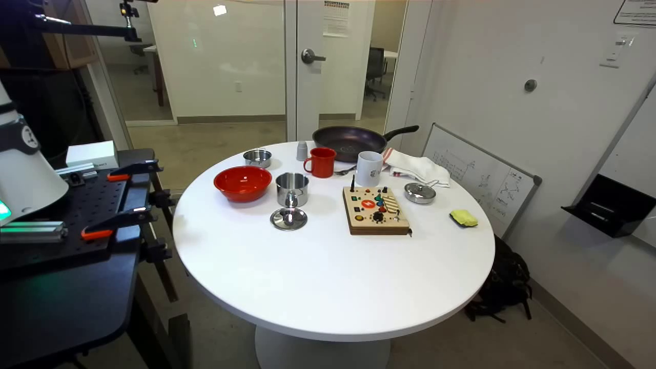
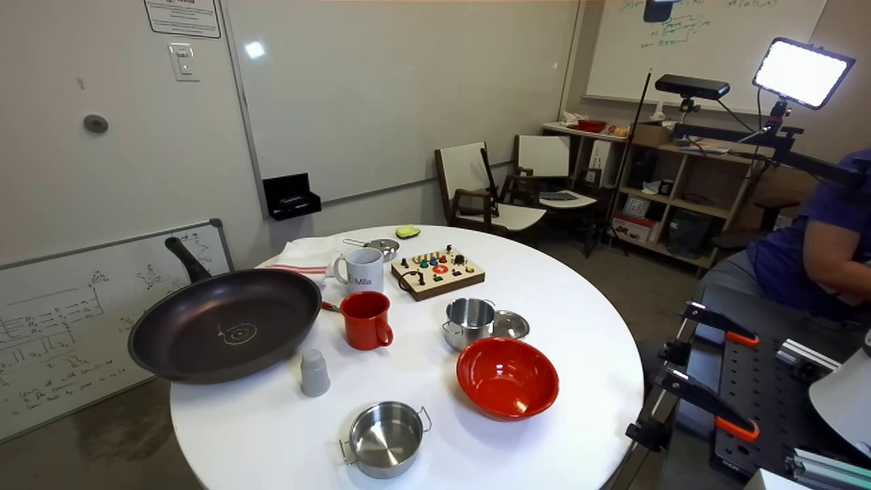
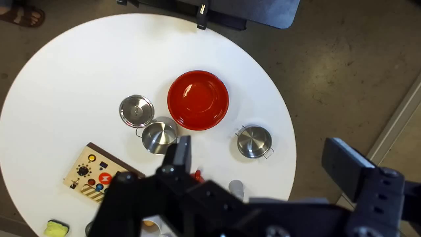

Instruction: Press a button on the wooden board

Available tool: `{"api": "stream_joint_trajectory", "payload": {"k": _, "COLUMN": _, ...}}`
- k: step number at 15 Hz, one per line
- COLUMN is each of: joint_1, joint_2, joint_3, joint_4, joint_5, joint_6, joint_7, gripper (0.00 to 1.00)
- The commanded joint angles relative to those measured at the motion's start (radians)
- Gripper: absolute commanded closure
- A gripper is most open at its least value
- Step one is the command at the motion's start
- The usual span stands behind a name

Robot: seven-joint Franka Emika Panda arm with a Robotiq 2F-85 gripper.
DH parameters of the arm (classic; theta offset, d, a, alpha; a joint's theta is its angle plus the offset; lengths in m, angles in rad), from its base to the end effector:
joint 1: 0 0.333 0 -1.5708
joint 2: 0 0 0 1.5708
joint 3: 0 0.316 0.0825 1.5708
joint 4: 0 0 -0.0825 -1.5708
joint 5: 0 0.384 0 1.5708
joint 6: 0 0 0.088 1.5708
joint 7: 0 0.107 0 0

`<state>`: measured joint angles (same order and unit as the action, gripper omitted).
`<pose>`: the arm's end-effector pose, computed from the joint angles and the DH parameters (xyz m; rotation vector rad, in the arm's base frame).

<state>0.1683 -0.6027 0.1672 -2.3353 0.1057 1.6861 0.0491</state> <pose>0.3394 0.1391 0.5449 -3.1171 -0.3758 0.0835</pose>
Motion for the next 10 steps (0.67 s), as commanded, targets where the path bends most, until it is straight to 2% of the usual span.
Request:
{"api": "stream_joint_trajectory", "payload": {"k": 1, "joint_1": -0.001, "joint_2": 0.001, "joint_3": 0.001, "joint_4": 0.003, "joint_5": 0.000, "joint_6": -0.003, "joint_7": 0.000, "gripper": 0.00}}
{"api": "stream_joint_trajectory", "payload": {"k": 10, "joint_1": 0.011, "joint_2": -0.014, "joint_3": 0.012, "joint_4": -0.008, "joint_5": -0.011, "joint_6": 0.010, "joint_7": -0.016, "gripper": 0.00}}
